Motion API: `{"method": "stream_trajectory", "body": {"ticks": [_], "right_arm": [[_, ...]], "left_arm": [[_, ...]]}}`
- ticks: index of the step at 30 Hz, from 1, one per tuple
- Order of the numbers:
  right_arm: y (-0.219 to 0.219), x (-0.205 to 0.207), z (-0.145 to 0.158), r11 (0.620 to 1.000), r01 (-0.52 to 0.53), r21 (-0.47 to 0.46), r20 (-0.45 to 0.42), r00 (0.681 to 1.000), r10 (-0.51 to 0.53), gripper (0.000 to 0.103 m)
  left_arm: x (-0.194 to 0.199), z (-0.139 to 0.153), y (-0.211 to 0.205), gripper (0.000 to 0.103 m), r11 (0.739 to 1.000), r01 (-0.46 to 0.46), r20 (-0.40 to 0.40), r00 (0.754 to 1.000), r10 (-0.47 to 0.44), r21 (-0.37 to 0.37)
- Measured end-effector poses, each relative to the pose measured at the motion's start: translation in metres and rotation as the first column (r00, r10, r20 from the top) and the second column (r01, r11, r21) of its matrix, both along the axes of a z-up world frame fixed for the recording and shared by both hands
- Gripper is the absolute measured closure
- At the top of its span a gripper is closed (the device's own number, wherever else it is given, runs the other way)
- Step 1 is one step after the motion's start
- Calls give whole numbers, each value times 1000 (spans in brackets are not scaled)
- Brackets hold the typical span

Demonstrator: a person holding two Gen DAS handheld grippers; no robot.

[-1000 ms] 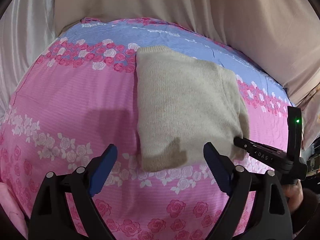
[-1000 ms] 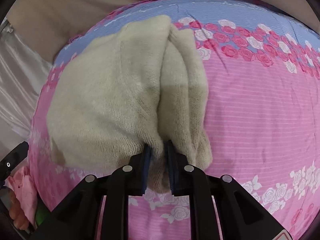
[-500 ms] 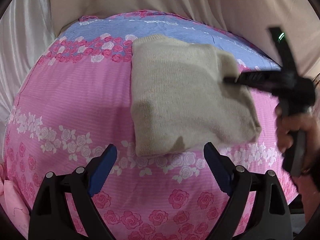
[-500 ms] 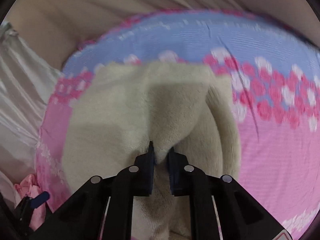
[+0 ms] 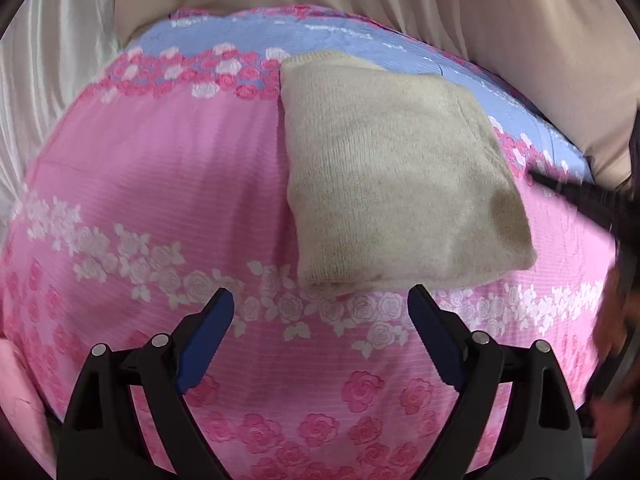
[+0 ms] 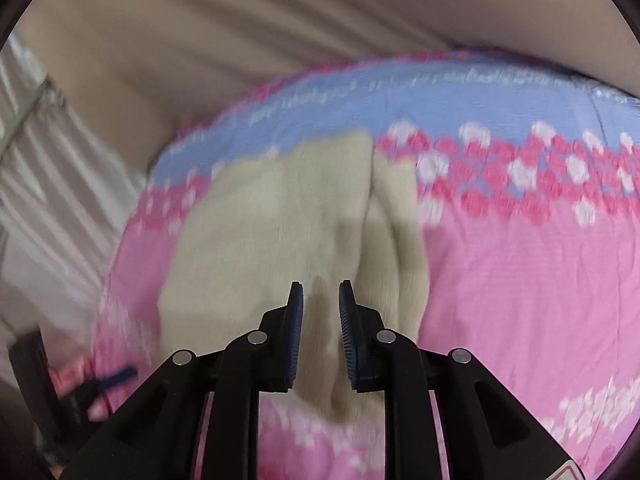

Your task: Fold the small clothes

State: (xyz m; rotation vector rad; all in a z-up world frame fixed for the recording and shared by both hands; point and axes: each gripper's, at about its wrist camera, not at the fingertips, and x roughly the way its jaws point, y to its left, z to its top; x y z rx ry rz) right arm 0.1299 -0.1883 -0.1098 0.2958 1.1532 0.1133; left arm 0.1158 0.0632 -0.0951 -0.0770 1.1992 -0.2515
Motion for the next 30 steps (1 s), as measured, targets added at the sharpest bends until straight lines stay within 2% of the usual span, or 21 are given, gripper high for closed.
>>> {"method": "stream_trajectory", "body": {"ticks": [1, 2, 3, 4, 6, 9, 11, 13, 14, 16, 21, 24, 26, 30], "right_arm": [[4, -2, -23, 999, -22, -42, -57, 998, 20, 86], [-1, -6, -32, 1000, -4, -19, -79, 997, 2, 88], [-8, -12, -28, 999, 32, 22, -74, 997, -30, 91], [-14, -19, -15, 995, 77, 69, -63, 995, -73, 85], [-19, -31, 10, 992, 100, 78, -13, 995, -99, 81], [-11, -53, 49, 995, 80, -56, 94, 993, -74, 81], [-7, -69, 64, 984, 120, -134, 138, 985, -101, 69], [-5, -89, 72, 969, 198, -149, 188, 968, -169, 35], [-7, -99, 74, 960, 243, -140, 225, 952, -208, 32], [-5, -110, 70, 946, 293, -137, 257, 933, -252, 31], [-3, -111, 62, 942, 277, -191, 243, 943, -228, 31], [2, -117, 61, 935, 276, -224, 256, 942, -216, 30], [2, -116, 58, 936, 274, -222, 242, 945, -219, 30], [5, -116, 56, 939, 263, -222, 233, 949, -211, 30]], "left_arm": [[1, -3, -1, 17, 1000, -8, -11, 1000, 8, -10], [1, -5, -4, 17, 1000, -15, -19, 1000, 14, -15], [2, -5, -7, 17, 1000, -17, -21, 1000, 16, -13], [1, -1, -12, 17, 1000, -10, -13, 1000, 10, -17], [-3, 6, -19, 17, 1000, 10, 17, 1000, -10, -18], [-8, 18, -31, 13, 1000, 26, 60, 998, -26, -6], [-14, 26, -36, 12, 1000, 22, 89, 996, -21, -9], [-22, 35, -40, 11, 1000, 4, 134, 991, -3, -3], [-26, 38, -42, 10, 1000, -4, 160, 987, 3, 2], [-33, 43, -48, 10, 1000, -5, 200, 980, 2, 17], [-46, 39, -71, 10, 992, 51, 247, 966, -78, 115], [-50, 40, -79, 10, 989, 74, 259, 960, -105, 128], [-53, 41, -83, 10, 985, 65, 275, 955, -107, 157], [-54, 42, -82, 10, 985, 45, 291, 952, -93, 168]]}}
